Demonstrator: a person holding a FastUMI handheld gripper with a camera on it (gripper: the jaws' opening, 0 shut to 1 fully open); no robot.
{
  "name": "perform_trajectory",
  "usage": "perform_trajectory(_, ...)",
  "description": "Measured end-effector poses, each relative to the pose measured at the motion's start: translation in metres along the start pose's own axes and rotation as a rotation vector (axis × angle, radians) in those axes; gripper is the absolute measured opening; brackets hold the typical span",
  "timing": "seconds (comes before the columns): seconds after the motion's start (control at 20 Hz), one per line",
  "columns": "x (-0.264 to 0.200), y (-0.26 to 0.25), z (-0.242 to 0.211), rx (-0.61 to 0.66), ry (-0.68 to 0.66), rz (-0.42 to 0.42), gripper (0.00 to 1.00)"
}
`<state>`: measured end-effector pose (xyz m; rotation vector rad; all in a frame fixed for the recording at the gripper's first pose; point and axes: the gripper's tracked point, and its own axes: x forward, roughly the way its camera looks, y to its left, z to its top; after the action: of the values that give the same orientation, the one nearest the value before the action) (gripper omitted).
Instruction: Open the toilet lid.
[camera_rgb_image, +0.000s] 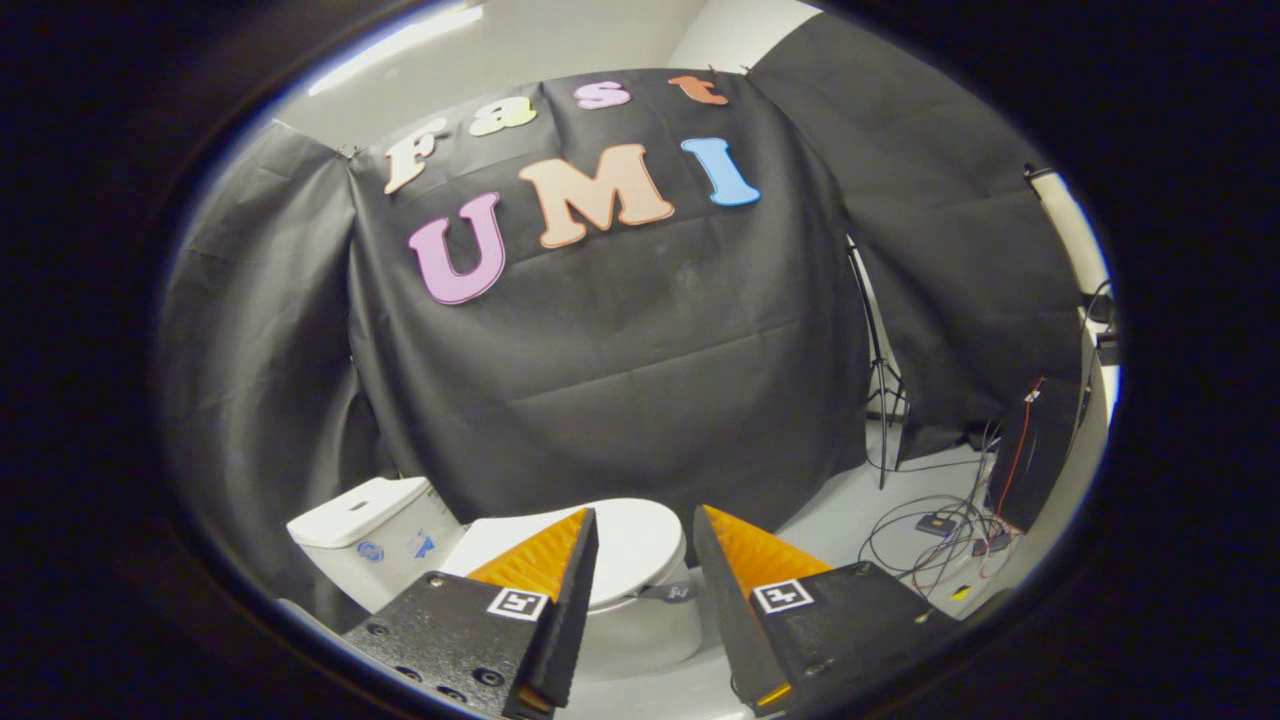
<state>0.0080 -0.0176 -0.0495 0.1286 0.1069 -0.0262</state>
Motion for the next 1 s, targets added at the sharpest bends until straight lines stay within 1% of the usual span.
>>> perform_trajectory(0.4,0.003,-0.010,-0.011,0.081,0.017,-0.004,0.60)
perform_trajectory(0.75,0.020,-0.019,-0.031,0.270,0.032,0.018,0.60)
perform_trajectory(1.0,0.044,-0.021,-0.055,0.422,0.042,0.044,0.58)
